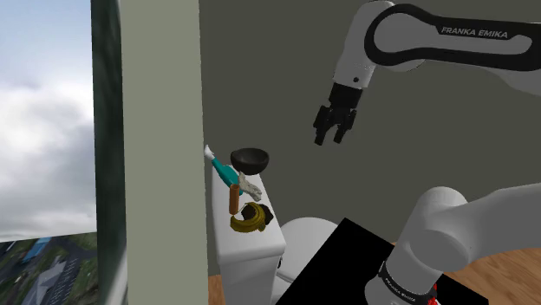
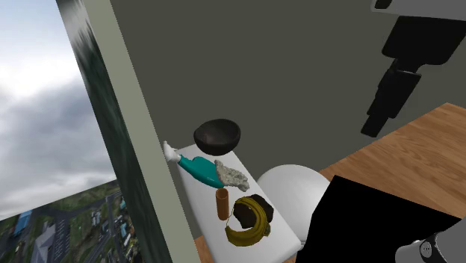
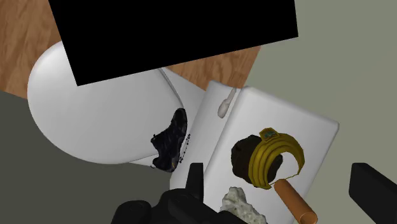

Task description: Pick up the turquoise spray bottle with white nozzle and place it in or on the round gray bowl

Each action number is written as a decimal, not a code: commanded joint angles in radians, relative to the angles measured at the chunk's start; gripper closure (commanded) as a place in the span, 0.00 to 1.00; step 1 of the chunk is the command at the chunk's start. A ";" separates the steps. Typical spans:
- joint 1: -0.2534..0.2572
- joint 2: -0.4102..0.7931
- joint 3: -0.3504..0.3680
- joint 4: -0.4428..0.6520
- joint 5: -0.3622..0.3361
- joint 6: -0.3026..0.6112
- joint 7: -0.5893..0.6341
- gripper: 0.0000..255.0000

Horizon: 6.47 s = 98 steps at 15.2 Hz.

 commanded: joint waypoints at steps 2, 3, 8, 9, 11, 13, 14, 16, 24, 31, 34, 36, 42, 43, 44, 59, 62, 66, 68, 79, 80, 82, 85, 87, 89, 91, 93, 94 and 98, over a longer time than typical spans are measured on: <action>0.005 0.006 0.004 -0.026 -0.004 0.053 -0.016 0.00; 0.010 0.015 0.008 -0.050 -0.008 0.106 -0.031 0.00; 0.035 0.089 0.025 -0.146 -0.027 0.382 -0.103 0.00; 0.040 0.110 0.028 -0.160 -0.030 0.438 -0.117 0.00; 0.049 0.159 0.034 -0.181 -0.037 0.552 -0.144 0.00; 0.058 0.217 0.039 -0.195 -0.044 0.666 -0.169 0.00; 0.062 0.248 0.042 -0.199 -0.048 0.722 -0.182 0.00; 0.070 0.316 0.047 -0.201 -0.057 0.834 -0.205 0.00; 0.081 0.627 0.074 -0.125 -0.125 1.241 -0.271 0.00; 0.081 0.910 0.063 0.046 -0.428 1.502 -0.124 0.00; 0.195 1.007 -0.061 0.131 -0.552 1.571 -0.042 0.00; 0.206 1.040 -0.074 0.153 -0.551 1.582 -0.041 0.00; 0.219 1.131 -0.090 0.221 -0.548 1.608 -0.034 0.00; 0.219 1.132 -0.090 0.221 -0.548 1.608 -0.034 0.00; 0.219 1.132 -0.090 0.221 -0.548 1.608 -0.034 0.00; 0.219 1.131 -0.090 0.221 -0.548 1.608 -0.034 1.00; 0.173 1.098 -0.038 0.222 -0.538 1.571 -0.053 1.00; 0.112 1.057 0.034 0.225 -0.507 1.522 -0.091 1.00; 0.085 1.037 0.067 0.228 -0.485 1.499 -0.114 1.00; -0.003 0.942 0.183 0.258 -0.342 1.369 -0.247 1.00; -0.007 0.934 0.189 0.263 -0.330 1.357 -0.257 1.00; -0.012 0.919 0.197 0.272 -0.308 1.333 -0.276 1.00; -0.018 0.899 0.207 0.289 -0.280 1.296 -0.301 1.00; -0.020 0.886 0.211 0.301 -0.263 1.271 -0.315 1.00; -0.021 0.873 0.214 0.314 -0.248 1.246 -0.327 1.00; -0.022 0.862 0.217 0.328 -0.235 1.221 -0.338 1.00; -0.037 0.859 0.214 0.336 -0.191 1.212 -0.393 1.00; -0.051 0.860 0.210 0.342 -0.151 1.207 -0.445 1.00; -0.108 0.869 0.194 0.382 -0.005 1.174 -0.638 1.00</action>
